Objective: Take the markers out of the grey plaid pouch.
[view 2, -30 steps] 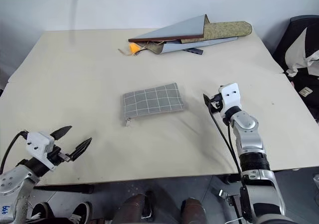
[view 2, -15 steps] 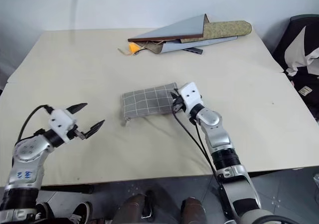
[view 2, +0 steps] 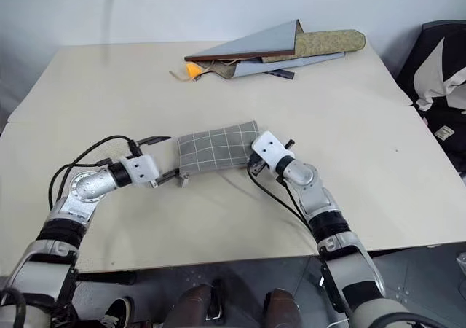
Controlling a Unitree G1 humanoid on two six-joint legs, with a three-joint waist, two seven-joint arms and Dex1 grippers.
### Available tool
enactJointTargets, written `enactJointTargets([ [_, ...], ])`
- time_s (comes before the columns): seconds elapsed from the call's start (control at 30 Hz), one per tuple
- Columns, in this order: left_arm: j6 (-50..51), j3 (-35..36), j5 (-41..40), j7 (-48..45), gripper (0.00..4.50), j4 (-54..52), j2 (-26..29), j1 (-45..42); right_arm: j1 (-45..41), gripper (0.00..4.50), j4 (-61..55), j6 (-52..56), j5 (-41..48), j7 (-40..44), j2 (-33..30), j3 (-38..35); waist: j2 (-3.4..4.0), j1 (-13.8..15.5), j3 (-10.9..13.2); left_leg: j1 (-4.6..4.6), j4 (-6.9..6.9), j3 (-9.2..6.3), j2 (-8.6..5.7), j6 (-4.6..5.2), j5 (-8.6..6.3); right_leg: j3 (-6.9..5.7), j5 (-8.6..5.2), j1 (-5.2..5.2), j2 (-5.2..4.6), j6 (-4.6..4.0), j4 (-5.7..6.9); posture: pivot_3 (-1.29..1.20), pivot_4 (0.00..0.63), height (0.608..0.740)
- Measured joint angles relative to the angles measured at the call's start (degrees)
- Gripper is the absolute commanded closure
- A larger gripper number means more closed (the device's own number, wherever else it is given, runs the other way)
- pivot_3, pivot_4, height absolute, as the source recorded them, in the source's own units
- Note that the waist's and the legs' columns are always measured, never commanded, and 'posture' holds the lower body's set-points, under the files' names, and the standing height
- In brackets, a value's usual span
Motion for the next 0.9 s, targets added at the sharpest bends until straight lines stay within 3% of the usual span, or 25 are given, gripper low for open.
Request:
enactJointTargets([
  [0.27,-3.9,-3.7,2.5,2.0,0.0,7.5,-2.1,-5.7,1.5,4.46,-3.2,1.8,0.1,0.2,-0.2,-0.1,-0.01,0.4,0.0,-0.02,0.12,-0.07,-0.09,0.09,0.04,-0.01,0.01,0.09,-0.07,0.01,0.02,0.0,0.15,0.74],
  [0.73,-4.0,-4.1,-1.7,-2.1,4.36,7.3,-3.7,-5.0,4.0,4.5,-8.4,4.0,0.8,1.1,-1.0,-0.3,0.0,0.2,0.0,0.01,0.13,-0.11,-0.08,0.09,0.04,-0.03,0.01,0.08,-0.07,0.01,0.13,0.0,0.15,0.74],
  [0.77,-3.2,-3.8,-2.8,-3.0,4.44,6.3,-3.9,-4.6,4.4,4.5,-9.6,4.8,1.8,1.5,-1.0,-0.8,0.0,0.2,0.0,0.01,0.13,-0.11,-0.08,0.09,0.04,-0.03,0.01,0.08,-0.07,0.01,0.13,0.0,0.15,0.74],
  [0.9,0.6,-3.0,-6.4,-5.7,4.5,1.2,-4.8,-1.6,6.2,3.6,-17.3,12.0,9.5,5.3,-1.2,-5.3,0.0,0.2,0.0,-0.03,0.13,-0.13,-0.08,0.1,0.03,-0.01,0.01,0.07,-0.07,0.01,0.1,0.0,0.15,0.74],
])
